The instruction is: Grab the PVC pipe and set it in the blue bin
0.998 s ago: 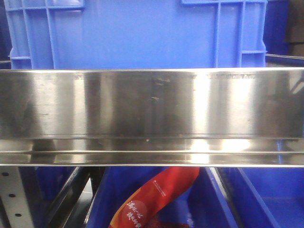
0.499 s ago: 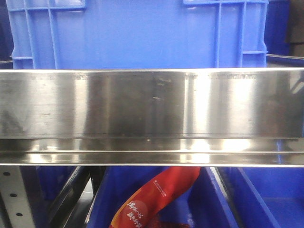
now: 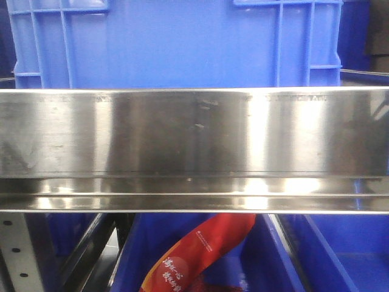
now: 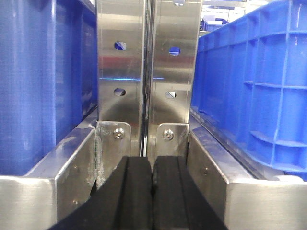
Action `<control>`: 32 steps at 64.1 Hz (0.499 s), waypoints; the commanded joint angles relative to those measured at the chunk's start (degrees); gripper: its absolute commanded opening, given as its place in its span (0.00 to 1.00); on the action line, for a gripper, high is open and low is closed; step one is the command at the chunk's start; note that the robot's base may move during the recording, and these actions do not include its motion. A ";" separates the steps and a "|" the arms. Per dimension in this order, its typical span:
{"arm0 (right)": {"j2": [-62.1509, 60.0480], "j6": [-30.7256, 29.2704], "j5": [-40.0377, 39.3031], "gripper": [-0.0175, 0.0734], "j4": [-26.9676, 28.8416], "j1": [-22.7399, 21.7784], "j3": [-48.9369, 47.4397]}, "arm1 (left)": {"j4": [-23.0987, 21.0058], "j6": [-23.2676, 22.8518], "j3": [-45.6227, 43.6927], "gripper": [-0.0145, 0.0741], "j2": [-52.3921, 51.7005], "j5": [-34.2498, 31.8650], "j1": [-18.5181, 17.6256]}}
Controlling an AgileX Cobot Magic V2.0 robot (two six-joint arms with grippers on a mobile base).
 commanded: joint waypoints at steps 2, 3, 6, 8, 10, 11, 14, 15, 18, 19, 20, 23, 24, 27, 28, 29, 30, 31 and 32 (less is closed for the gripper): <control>-0.18 0.04 -0.68 0.01 -0.40 -0.24 0.00 | 0.00 0.39 -0.05 0.04 -0.40 -1.20 0.10; -0.18 0.04 -0.68 0.01 -0.40 -0.24 0.00 | 0.00 0.39 -0.05 0.04 -0.40 -1.20 0.10; -0.18 0.04 -0.68 0.01 -0.40 -0.24 0.00 | 0.00 0.39 -0.05 0.04 -0.40 -1.20 0.10; -0.18 0.04 -0.68 0.01 -0.40 -0.24 0.00 | 0.00 0.39 -0.05 0.04 -0.40 -1.20 0.10; -0.18 0.04 -0.68 0.01 -0.40 -0.24 0.00 | 0.00 0.39 -0.05 0.04 -0.40 -1.20 0.10; -0.18 0.04 -0.68 0.01 -0.40 -0.24 0.00 | 0.00 0.39 -0.05 0.04 -0.40 -1.20 0.10; -0.18 0.04 -0.68 0.01 -0.40 -0.24 0.00 | 0.00 0.39 -0.05 0.04 -0.40 -1.20 0.10; -0.18 0.04 -0.68 0.01 -0.40 -0.24 0.00 | 0.00 0.39 -0.05 0.04 -0.40 -1.20 0.10; -0.18 0.04 -0.68 0.01 -0.40 -0.24 0.00 | 0.00 0.39 -0.05 0.04 -0.40 -1.20 0.10; -0.18 0.04 -0.68 0.01 -0.40 -0.24 0.00 | 0.00 0.39 -0.05 0.04 -0.40 -1.20 0.10; -0.18 0.04 -0.68 0.01 -0.40 -0.24 0.00 | 0.00 0.39 -0.05 0.04 -0.40 -1.20 0.10; -0.18 0.04 -0.68 0.01 -0.40 -0.24 0.00 | 0.00 0.39 -0.05 0.04 -0.40 -1.20 0.10; -0.18 0.04 -0.68 0.01 -0.40 -0.24 0.00 | 0.00 0.39 -0.05 0.04 -0.40 -1.20 0.10; -0.18 0.04 -0.68 0.01 -0.40 -0.24 0.00 | 0.00 0.39 -0.05 0.04 -0.40 -1.20 0.10; -0.18 0.04 -0.68 0.01 -0.40 -0.24 0.00 | 0.00 0.39 -0.05 0.04 -0.40 -1.20 0.10; -0.18 0.04 -0.68 0.01 -0.40 -0.24 0.00 | 0.00 0.39 -0.05 0.04 -0.40 -1.20 0.10; -0.18 0.04 -0.68 0.01 -0.40 -0.24 0.00 | 0.00 0.39 -0.05 0.04 -0.40 -1.20 0.10; -0.18 0.04 -0.68 0.01 -0.40 -0.24 0.00 | 0.00 0.39 -0.05 0.04 -0.40 -1.20 0.10; -0.18 0.04 -0.68 0.01 -0.40 -0.24 0.00 | 0.00 0.39 -0.05 0.04 -0.40 -1.20 0.10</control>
